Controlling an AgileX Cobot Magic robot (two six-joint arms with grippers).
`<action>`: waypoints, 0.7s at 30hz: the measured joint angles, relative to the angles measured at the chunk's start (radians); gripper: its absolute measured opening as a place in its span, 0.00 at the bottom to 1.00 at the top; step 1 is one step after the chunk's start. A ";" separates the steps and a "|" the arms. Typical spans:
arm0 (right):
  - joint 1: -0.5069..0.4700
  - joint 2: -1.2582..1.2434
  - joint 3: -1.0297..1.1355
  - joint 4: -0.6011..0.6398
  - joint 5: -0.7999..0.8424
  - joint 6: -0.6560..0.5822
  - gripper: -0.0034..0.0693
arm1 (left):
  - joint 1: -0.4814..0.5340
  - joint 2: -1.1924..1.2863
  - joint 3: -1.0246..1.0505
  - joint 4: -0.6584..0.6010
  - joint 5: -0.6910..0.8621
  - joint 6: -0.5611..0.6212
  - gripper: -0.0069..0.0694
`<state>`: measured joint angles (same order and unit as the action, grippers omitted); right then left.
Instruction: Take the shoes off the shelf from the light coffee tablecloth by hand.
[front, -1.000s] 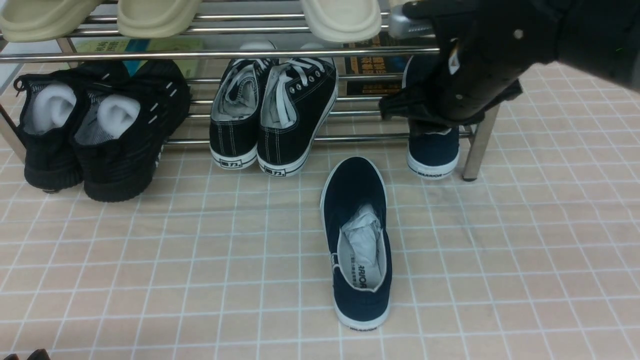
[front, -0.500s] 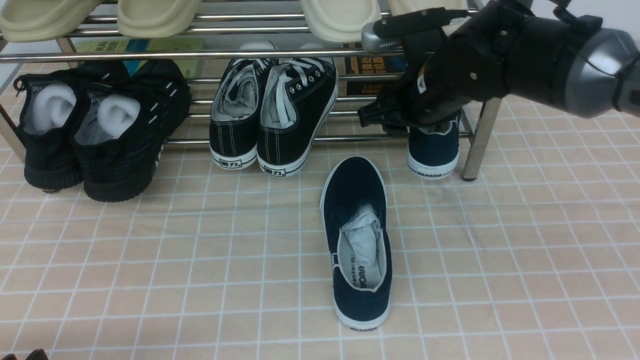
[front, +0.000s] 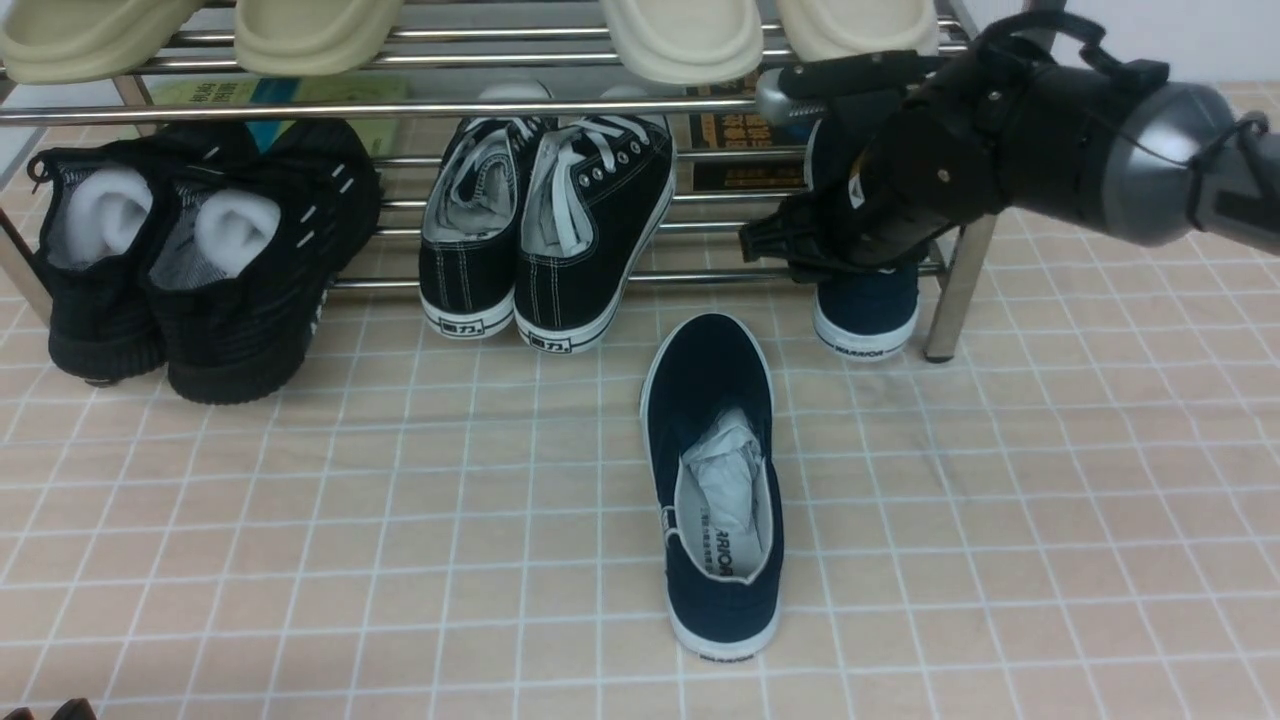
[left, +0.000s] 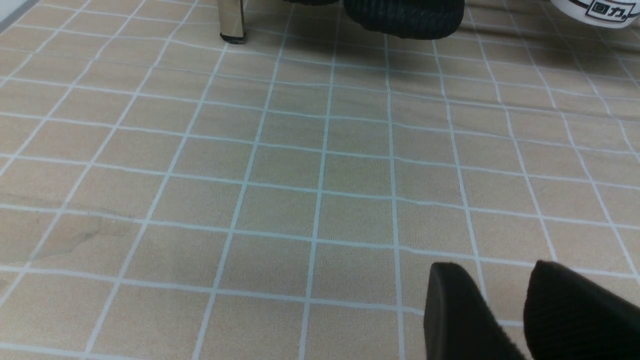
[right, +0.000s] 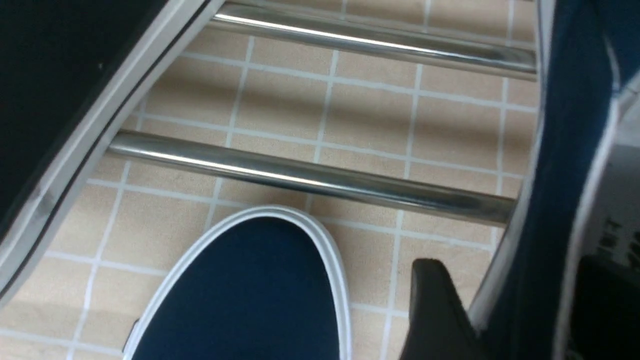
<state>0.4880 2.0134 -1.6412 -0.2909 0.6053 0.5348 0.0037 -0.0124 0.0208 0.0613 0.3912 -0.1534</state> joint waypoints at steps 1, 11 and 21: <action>0.000 0.003 0.000 -0.003 -0.009 0.000 0.57 | 0.000 0.000 0.000 0.000 0.000 0.000 0.41; -0.001 0.008 0.000 -0.011 -0.005 0.001 0.12 | 0.000 0.000 0.000 0.000 0.000 0.000 0.41; 0.092 -0.191 0.003 0.118 0.317 -0.137 0.07 | 0.000 0.000 0.000 0.000 0.000 0.000 0.41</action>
<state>0.5803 1.8225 -1.6380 -0.1733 0.9226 0.3974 0.0037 -0.0124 0.0208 0.0616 0.3912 -0.1534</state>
